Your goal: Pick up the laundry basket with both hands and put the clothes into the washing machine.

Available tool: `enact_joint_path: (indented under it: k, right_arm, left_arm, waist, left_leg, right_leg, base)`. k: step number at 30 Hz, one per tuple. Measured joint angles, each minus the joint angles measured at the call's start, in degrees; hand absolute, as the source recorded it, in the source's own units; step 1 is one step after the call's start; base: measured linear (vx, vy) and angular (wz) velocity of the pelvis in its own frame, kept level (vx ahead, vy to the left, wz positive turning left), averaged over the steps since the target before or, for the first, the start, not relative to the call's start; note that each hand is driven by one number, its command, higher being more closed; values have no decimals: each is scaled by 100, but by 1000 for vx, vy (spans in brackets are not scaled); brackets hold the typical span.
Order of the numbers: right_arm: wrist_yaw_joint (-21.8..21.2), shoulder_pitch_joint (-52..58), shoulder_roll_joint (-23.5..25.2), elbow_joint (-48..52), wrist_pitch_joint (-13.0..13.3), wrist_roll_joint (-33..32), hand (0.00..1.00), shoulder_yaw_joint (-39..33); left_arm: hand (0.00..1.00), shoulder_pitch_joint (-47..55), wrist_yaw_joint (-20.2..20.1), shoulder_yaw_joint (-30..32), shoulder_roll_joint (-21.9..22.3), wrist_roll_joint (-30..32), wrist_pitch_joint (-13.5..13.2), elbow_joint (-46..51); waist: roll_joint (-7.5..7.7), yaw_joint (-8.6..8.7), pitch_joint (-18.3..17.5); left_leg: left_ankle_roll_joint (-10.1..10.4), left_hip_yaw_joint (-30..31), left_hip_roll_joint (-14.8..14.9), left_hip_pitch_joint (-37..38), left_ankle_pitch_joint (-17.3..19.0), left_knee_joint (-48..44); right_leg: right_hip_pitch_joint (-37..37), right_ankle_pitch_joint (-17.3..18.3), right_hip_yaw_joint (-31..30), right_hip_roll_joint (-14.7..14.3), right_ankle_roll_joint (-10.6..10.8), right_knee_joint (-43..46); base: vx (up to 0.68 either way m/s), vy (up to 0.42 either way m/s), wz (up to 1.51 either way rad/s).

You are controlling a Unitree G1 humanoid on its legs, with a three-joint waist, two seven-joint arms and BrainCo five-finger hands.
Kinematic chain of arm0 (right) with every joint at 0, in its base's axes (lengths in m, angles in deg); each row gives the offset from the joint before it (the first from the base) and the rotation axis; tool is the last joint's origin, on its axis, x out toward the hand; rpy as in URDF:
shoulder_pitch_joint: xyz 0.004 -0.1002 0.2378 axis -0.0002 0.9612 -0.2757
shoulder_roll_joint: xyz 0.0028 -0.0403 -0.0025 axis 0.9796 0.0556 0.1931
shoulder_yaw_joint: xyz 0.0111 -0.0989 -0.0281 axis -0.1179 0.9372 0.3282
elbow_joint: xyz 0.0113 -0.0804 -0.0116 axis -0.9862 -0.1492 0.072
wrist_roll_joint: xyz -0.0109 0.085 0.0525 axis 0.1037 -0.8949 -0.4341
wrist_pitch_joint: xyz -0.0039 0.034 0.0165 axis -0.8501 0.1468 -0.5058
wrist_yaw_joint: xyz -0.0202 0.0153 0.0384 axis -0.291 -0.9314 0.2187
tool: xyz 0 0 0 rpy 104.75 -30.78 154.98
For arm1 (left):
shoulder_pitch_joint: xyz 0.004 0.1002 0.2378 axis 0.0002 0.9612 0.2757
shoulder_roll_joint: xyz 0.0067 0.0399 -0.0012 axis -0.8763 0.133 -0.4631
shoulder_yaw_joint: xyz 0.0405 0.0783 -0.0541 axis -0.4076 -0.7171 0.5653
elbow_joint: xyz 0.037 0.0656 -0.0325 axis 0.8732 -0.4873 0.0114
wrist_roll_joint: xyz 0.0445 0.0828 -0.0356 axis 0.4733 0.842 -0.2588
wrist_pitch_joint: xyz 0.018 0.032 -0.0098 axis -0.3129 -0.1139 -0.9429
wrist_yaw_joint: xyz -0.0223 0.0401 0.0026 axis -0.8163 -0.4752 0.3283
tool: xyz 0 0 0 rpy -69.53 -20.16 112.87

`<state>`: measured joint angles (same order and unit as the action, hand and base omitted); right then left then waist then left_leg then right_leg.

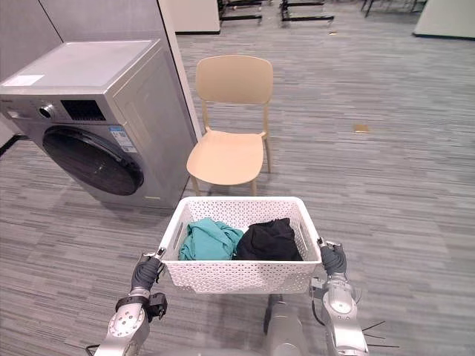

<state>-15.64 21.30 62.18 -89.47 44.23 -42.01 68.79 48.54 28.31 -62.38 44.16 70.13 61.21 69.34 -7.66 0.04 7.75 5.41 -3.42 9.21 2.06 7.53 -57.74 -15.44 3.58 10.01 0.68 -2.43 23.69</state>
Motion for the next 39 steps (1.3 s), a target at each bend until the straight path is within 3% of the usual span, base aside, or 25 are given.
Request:
enact_joint_path:
  k: [1,2,4,5,6,7,8,9,10,11,13,15,17,19,21,24,25,26,29,31,33,35,39]
  right_arm:
    - [25,8,26,104,3,-45,100,-5]
    - [79,2,33,235,29,-71,100,-5]
    - [86,-69,33,410,59,-74,100,-8]
    - [88,-114,33,468,80,-84,100,-11]
    - [90,-143,33,467,100,-87,100,-19]
    - [92,-158,35,452,123,-89,100,-72]
    - [110,-155,21,404,151,-88,100,-124]
    - [121,-152,18,366,159,-88,100,-140]
    - [146,-142,4,252,167,-79,100,-169]
    - [211,-125,35,117,163,-68,100,-168]
    - [224,-119,170,70,164,-66,100,-173]
    - [222,-113,185,64,160,-59,100,-177]
    - [221,-113,261,60,159,-55,100,-191]
    - [218,-104,316,-64,162,6,100,-163]
    - [206,-116,315,-169,182,67,100,-38]
    - [207,-143,283,-169,211,67,100,50]
    - [216,-146,275,-170,212,68,100,54]
    - [231,-192,269,-200,226,67,100,55]
    - [254,-633,-1,-429,227,65,100,56]
    - [377,-924,-8,-429,226,59,100,56]
    - [545,-1183,-15,-410,226,55,100,56]
    - [767,-1394,-16,-210,231,51,100,55]
    - [1024,-1924,-14,-34,236,51,100,58]
  left_arm:
    - [100,10,-1,-17,-20,0,-2,-10]
    - [100,4,-5,-34,-63,-2,-2,-40]
    - [100,14,-6,-35,-51,-46,-2,-53]
    - [100,9,-8,-35,-50,-46,-6,-52]
    - [100,-4,-8,-35,-47,-45,-6,-52]
    - [100,-34,-25,-48,-23,-43,-5,-53]
    - [100,-65,-25,-58,45,-40,-7,-50]
    - [100,-68,-25,-61,78,-40,-7,-49]
    - [100,-68,-23,-81,112,-38,-7,-39]
    - [100,-84,-16,-91,101,-35,1,-39]
    - [100,-150,9,-74,-17,-33,5,7]
    - [100,-206,10,-77,-38,-20,22,6]
    - [100,-242,22,-75,-133,-20,41,-2]
    - [100,-242,45,-72,-222,9,38,-2]
    - [100,-277,127,-60,-347,13,14,-1]
    - [100,-426,213,-32,-412,13,5,-18]
    - [100,-519,237,-30,-426,15,5,-44]
    - [100,-672,245,-39,-450,23,-2,-140]
    - [100,-1115,382,-38,-294,48,-19,-292]
    - [100,-1522,561,-18,-296,3,-49,-420]
    - [100,-1867,752,-15,-286,-25,-56,-423]
    - [100,-2297,938,5,-282,-91,-268,-416]
    - [100,-3104,1169,164,-286,-184,-516,-659]
  waist:
    - [-20,-44,39]
    - [59,-92,99]
    - [163,-114,167]
    - [267,-117,211]
    - [267,-123,214]
    - [300,-121,235]
    - [301,-111,239]
    - [284,-105,236]
    - [204,-107,215]
    - [223,-121,187]
    - [448,-118,146]
    - [447,-186,147]
    - [482,-214,168]
    - [481,-152,173]
    - [519,-97,159]
    - [588,-79,176]
    - [704,-92,216]
    - [846,-55,306]
    - [677,-88,516]
    - [703,-113,664]
    - [725,-156,820]
    - [715,-260,1025]
    - [708,-261,1212]
  left_leg:
    - [-97,-149,286,-339,86,-759]
    - [-342,-340,417,-766,239,-1210]
    - [-583,-610,425,-1353,566,-967]
    - [-608,-728,346,-1670,729,-340]
    - [-604,-761,279,-1788,749,103]
    - [-555,-715,67,-1963,734,1226]
    - [-315,-527,-174,-2035,561,2419]
    - [-167,-409,-266,-2037,406,2994]
    - [-33,-256,-328,-1943,-104,3984]
    - [-398,-355,-415,-1822,-733,3906]
    - [-748,-483,-628,-2037,-279,3341]
    - [-923,-689,-635,-2119,213,2874]
    - [-1044,-907,-775,-1690,417,3030]
    - [-1049,-965,-898,-1129,420,3458]
    - [-1050,-994,-969,-681,419,3894]
    - [-1045,-1008,-983,-613,417,3999]
    - [-1042,-941,-1088,-653,417,3963]
    - [-1006,-791,-1262,-730,446,3884]
    - [-920,-539,-1082,-1350,419,3798]
    - [-806,-472,-1032,-1841,329,3738]
    - [-793,-454,-1019,-2241,275,3642]
    - [-793,-457,-1002,-2640,274,3411]
    - [-779,-450,-927,-3258,284,3018]
  right_leg:
    - [381,111,57,-91,-27,-164]
    - [831,208,35,-116,-29,-424]
    - [1405,310,-26,-69,-51,-922]
    - [1673,364,-59,14,30,-1168]
    - [1787,394,-68,72,73,-1240]
    - [1957,501,-60,228,219,-1305]
    - [2100,627,-61,385,410,-1314]
    - [2201,684,-56,444,504,-1341]
    - [2394,806,-55,457,688,-1416]
    - [2636,947,-80,566,835,-1502]
    - [2710,979,-103,865,934,-1508]
    - [2425,1016,-300,1043,1061,-839]
    - [1562,947,-620,1370,1385,1094]
    - [1100,1000,-479,1453,1287,2245]
    - [650,1109,-189,1362,1099,2495]
    - [148,1279,-116,1042,961,1647]
    - [129,982,-172,923,701,790]
    - [83,586,-243,956,632,371]
    - [-144,303,-24,787,551,-118]
    - [-527,158,79,748,470,-189]
    - [-907,128,106,758,438,-100]
    - [-1305,150,103,791,407,139]
    - [-1825,182,171,814,356,411]
  base:
    - [595,-129,-8]
    - [461,-84,4]
    - [575,-36,1]
    - [484,15,-1]
    - [548,118,1]
    - [366,124,6]
    - [465,172,8]
    - [480,237,3]
    - [602,299,-5]
    - [611,301,-7]
    - [526,260,-6]
    - [479,281,-33]
    - [382,272,-47]
    - [338,178,-21]
    - [289,112,-12]
    - [185,1,9]
    - [122,-48,47]
    - [144,-75,52]
    - [56,-70,29]
    - [-39,-75,23]
    - [-42,-81,11]
    - [-56,-61,5]
    - [-78,-53,11]
